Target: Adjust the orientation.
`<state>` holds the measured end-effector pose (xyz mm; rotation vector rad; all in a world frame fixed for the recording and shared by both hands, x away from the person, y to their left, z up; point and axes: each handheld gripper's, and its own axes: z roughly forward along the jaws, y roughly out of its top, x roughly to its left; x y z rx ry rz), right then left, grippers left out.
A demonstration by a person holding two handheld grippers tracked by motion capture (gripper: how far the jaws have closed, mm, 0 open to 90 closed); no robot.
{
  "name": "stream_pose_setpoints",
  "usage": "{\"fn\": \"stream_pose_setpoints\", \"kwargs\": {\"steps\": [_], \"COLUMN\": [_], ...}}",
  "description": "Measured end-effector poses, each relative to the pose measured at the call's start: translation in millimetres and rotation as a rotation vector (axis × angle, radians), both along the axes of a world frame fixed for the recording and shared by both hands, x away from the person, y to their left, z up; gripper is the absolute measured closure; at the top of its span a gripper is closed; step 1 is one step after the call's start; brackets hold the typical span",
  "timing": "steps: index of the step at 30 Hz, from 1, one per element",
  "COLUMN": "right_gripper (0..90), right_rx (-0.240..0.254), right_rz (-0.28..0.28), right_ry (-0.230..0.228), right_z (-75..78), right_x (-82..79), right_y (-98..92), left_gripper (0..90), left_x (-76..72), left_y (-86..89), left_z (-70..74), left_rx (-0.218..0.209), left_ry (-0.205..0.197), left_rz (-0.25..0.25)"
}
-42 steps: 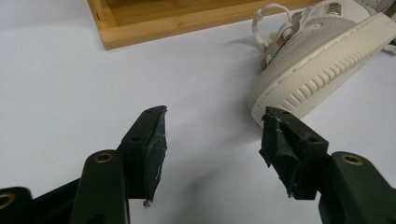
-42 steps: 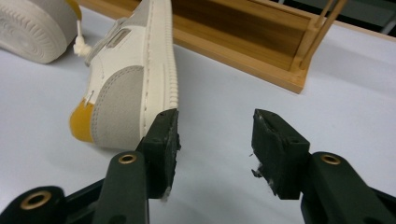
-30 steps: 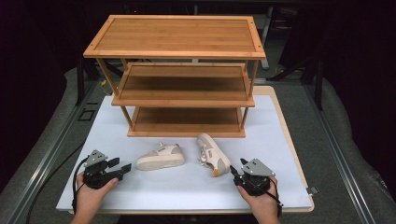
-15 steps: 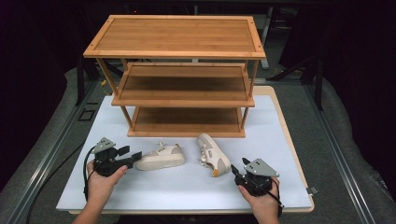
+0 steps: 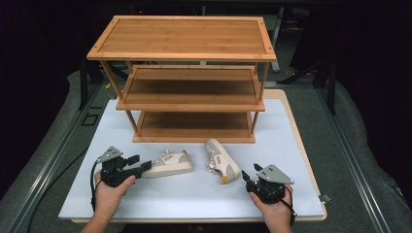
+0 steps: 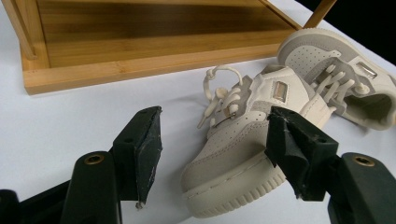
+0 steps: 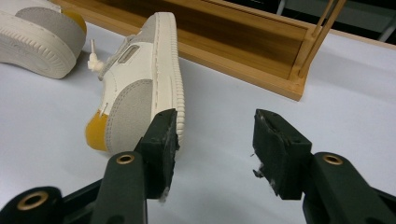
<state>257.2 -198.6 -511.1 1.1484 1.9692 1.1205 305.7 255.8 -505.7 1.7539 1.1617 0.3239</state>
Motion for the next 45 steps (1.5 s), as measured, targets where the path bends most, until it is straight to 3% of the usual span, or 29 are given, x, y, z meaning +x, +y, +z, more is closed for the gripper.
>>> {"fn": "stream_pose_setpoints", "kwargs": {"steps": [16, 22, 25, 30, 35, 40, 45], "right_gripper": [49.7, 49.7, 49.7, 49.7, 49.7, 49.7, 49.7], "right_rx": [0.013, 0.024, 0.025, 0.024, 0.029, 0.036, 0.033], "right_rz": [-0.009, -0.016, -0.017, -0.018, -0.019, -0.024, -0.018], "right_ry": [-0.008, -0.014, -0.018, -0.017, -0.021, -0.027, -0.032], "right_z": [1.8, 3.1, 4.3, 4.4, 5.1, 5.6, 5.7], "right_x": [-1.1, -4.0, -4.9, -5.1, -5.8, -6.2, -6.3], "right_y": [-3.8, -5.8, -5.6, -6.0, -7.8, -8.8, -6.3], "left_gripper": [35.3, 34.6, 34.1, 34.3, 33.8, 32.9, 33.2], "left_x": [-14.9, -32.2, -38.4, -44.3, -42.2, -37.6, -15.9], "left_y": [-2.6, -5.3, -7.9, -12.6, -8.9, -7.5, -0.1], "left_z": [-1.2, -8.3, -11.8, -22.1, -22.3, -21.9, -23.2], "left_rx": [0.014, 0.016, 0.047, 0.148, 0.138, 0.158, 0.146], "left_ry": [0.001, 0.041, 0.054, 0.087, 0.085, 0.07, 0.075], "left_rz": [-0.022, -0.057, -0.073, -0.075, -0.07, -0.041, 0.028]}}
